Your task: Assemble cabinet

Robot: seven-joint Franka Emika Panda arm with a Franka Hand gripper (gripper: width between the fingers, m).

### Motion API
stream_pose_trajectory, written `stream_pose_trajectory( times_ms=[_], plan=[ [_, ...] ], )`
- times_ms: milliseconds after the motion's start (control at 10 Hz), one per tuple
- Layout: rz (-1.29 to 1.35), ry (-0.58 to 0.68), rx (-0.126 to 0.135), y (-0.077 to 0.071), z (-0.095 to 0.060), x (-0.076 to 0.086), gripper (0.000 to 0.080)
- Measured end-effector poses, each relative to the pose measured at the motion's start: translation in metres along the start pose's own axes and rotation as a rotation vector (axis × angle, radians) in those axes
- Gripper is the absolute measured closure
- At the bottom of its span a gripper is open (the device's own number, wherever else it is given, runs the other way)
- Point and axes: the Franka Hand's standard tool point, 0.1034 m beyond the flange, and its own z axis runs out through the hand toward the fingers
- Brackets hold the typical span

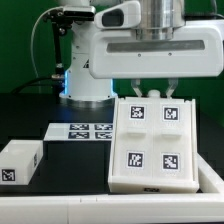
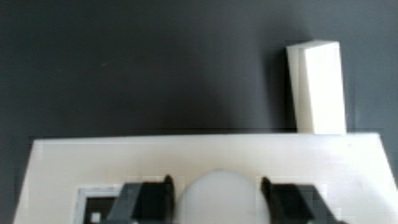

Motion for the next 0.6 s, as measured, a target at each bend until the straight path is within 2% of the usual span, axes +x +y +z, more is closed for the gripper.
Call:
stream_pose_trajectory(
  times_ms=[100,200,500,600],
  plan=[
    [-0.096,-0.004,-0.002,-0.0015,-0.0062,0.0058,0.0577],
    [-0.175,-0.005,-0.001,-0.0026,-0.0061,0.0071,0.0577],
    [-0.154,-0.007,-0.001,-0.0023,-0.0052,0.0068,0.0577],
    [-0.13,-0.014,-0.001,-0.0046,-0.005,0.0133,0.0577]
  ],
)
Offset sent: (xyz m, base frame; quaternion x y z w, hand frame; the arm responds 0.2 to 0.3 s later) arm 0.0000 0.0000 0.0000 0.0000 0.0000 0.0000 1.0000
